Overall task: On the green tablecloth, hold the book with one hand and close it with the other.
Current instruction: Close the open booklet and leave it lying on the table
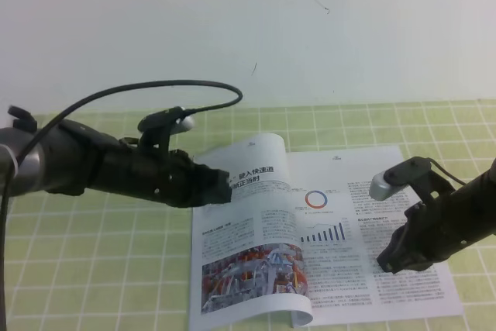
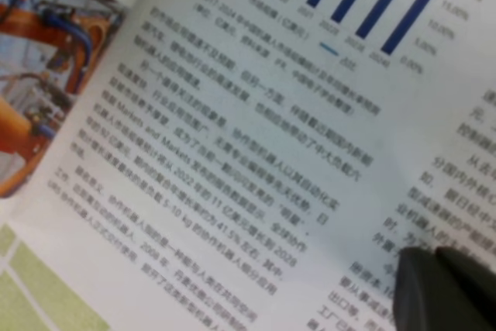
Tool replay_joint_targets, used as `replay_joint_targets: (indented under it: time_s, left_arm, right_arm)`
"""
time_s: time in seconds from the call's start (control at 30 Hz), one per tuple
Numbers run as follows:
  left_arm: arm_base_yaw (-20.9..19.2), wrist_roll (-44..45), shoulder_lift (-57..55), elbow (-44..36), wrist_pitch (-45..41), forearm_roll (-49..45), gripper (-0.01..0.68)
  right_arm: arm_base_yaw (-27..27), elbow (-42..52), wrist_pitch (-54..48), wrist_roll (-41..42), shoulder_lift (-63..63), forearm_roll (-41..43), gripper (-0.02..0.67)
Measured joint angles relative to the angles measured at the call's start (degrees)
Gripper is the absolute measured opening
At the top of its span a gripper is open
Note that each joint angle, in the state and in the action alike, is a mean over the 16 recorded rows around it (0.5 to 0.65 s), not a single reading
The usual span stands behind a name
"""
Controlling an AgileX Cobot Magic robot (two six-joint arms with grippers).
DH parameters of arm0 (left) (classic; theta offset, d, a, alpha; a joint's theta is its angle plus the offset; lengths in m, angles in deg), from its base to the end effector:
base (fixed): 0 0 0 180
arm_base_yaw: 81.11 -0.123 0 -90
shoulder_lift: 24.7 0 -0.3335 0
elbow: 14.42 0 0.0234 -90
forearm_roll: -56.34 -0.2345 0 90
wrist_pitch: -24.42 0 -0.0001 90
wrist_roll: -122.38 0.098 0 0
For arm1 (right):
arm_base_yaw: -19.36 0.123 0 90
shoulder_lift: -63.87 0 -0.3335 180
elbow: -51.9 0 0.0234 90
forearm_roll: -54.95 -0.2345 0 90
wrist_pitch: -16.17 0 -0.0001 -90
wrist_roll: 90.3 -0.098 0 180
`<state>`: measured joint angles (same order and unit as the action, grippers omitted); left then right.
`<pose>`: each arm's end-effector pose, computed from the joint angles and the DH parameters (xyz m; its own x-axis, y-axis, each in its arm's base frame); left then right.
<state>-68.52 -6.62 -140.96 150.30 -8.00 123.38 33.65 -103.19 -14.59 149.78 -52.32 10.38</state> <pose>0.3670 -0.1316 0.2139 -0.8842 0.0069 -0.4670 0.2801 0.8079 -0.5185 0.3185 0.1175 0.1665 -0.7661 -0.5219 -0.3752 -0.6226 0.7475 0.2316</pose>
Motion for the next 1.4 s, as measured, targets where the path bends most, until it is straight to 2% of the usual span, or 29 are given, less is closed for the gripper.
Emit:
replay_joint_targets:
  time_s: [0.17,0.47,0.63,1.4]
  left_arm:
    - [-0.04,-4.95,-0.09,2.78,-1.57,-5.65,-0.003]
    - [-0.14,-23.25,-0.22,4.39,-1.96,-27.25,-0.003]
    - [-0.12,-30.25,-0.63,4.54,-1.59,-35.05,-0.003]
    - [-0.01,-31.46,-3.09,6.18,-1.38,-36.00,-0.003]
  right_arm:
    - [0.00,0.00,0.00,0.00,-0.01,0.00,-0.003]
    - [0.00,0.00,-0.04,0.00,-0.10,0.00,-0.003]
    - [0.00,0.00,-0.07,0.00,-0.16,0.00,-0.003]
    - [-0.48,-1.18,-1.92,0.00,-2.89,-2.85,-0.003]
